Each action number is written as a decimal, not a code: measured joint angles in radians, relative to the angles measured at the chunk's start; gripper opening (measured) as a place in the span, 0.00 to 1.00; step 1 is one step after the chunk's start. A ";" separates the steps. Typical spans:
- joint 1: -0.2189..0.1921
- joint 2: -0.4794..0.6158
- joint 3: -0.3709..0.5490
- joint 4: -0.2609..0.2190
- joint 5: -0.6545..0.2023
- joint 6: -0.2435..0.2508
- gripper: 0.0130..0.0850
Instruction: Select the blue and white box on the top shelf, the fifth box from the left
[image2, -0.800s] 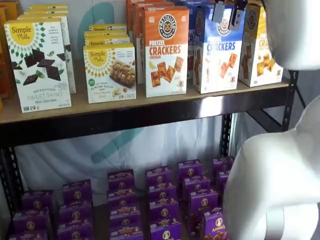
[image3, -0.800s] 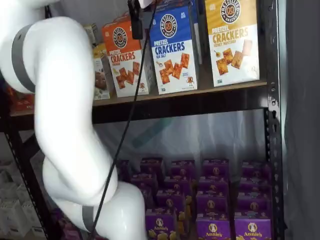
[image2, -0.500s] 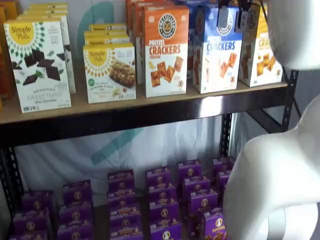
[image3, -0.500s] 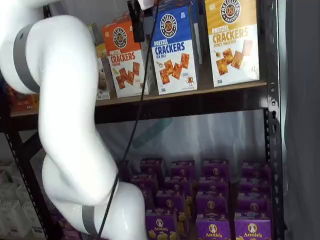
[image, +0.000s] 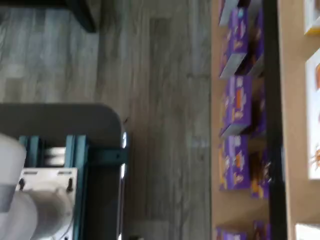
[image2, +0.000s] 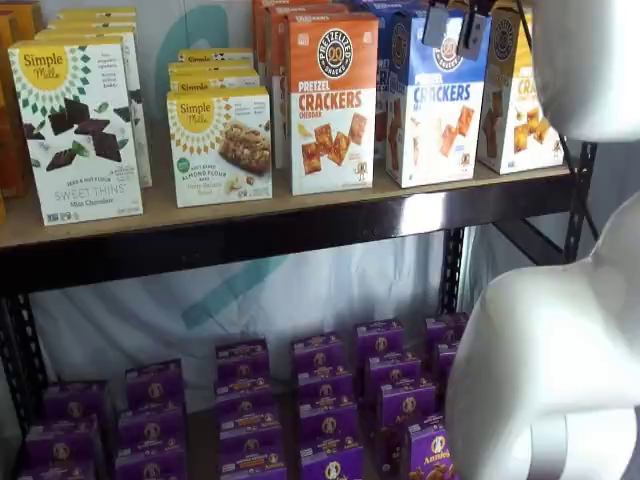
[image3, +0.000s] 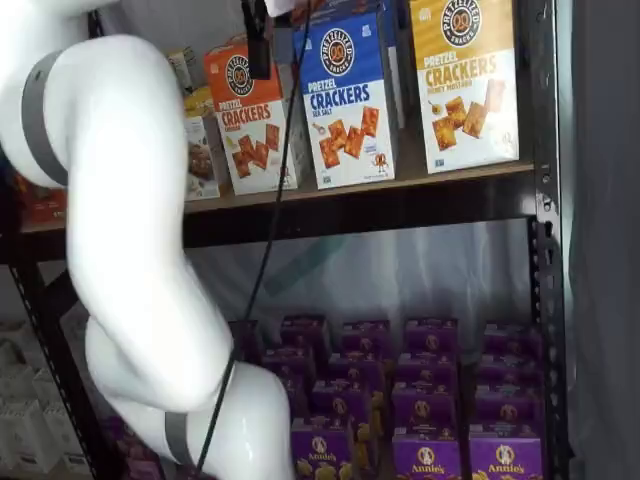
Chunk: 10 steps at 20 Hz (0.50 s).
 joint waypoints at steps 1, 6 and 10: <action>-0.010 -0.005 0.003 0.022 -0.009 0.001 1.00; -0.049 -0.061 0.070 0.128 -0.136 0.008 1.00; -0.050 -0.106 0.138 0.164 -0.276 0.013 1.00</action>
